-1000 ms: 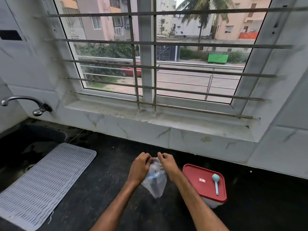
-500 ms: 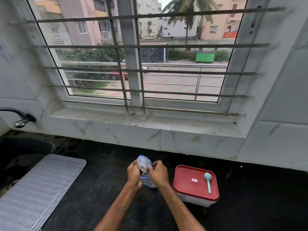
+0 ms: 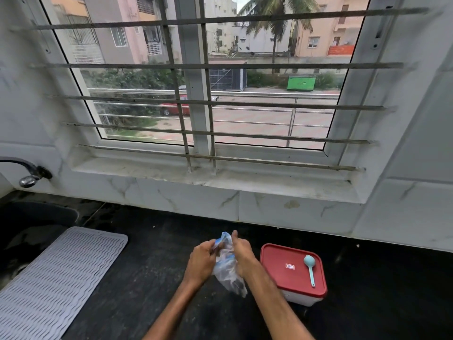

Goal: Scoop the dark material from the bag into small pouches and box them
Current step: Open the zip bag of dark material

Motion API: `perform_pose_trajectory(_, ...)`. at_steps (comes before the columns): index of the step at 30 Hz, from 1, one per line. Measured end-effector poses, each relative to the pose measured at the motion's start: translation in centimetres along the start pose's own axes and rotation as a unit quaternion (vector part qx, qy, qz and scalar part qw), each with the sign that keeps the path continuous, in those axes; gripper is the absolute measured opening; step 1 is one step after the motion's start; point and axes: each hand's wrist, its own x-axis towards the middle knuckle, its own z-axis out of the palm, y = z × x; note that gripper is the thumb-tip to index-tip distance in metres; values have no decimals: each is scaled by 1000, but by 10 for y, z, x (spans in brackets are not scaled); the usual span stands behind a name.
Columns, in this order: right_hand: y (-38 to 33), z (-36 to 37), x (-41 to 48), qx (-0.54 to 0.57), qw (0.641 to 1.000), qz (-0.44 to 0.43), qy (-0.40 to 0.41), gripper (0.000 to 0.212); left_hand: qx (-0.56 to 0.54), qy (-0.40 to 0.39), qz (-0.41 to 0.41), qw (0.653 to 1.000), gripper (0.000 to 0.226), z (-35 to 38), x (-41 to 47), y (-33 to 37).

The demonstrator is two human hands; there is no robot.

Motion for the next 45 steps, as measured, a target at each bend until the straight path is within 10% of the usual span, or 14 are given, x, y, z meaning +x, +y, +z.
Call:
perform_pose_trajectory(5, 17, -12, -13, -303, 921, -242, -44, 29, -52, 24, -169, 984, 43, -3, 11, 12)
perform_pose_trajectory(10, 9, -22, -11, -499, 815, -287, -57, 8, -238, 59, -220, 944, 51, -5, 9, 18)
perform_pose_trajectory(14, 5, -31, -6, -344, 909, -234, -1, 14, -164, -90, -75, 979, 41, -15, 3, 15)
perform_pose_trajectory(19, 4, -22, -6, -129, 985, -114, 11, 16, 57, -94, -102, 989, 30, -26, 11, 9)
perform_pose_trajectory(26, 12, -26, -16, -396, 888, -216, -90, 44, 157, 16, -83, 984, 9, -30, 5, 20)
perform_pose_trajectory(31, 3, -24, -13, -513, 821, -250, 15, 16, 103, -31, -66, 992, 21, -30, 4, 17)
perform_pose_trajectory(38, -4, -13, -3, -338, 930, -146, 21, 23, 63, -84, -3, 994, 30, -32, 0, 12)
perform_pose_trajectory(45, 5, -6, -8, -405, 896, -152, -102, 17, -178, 35, -196, 964, 22, -24, 11, 21)
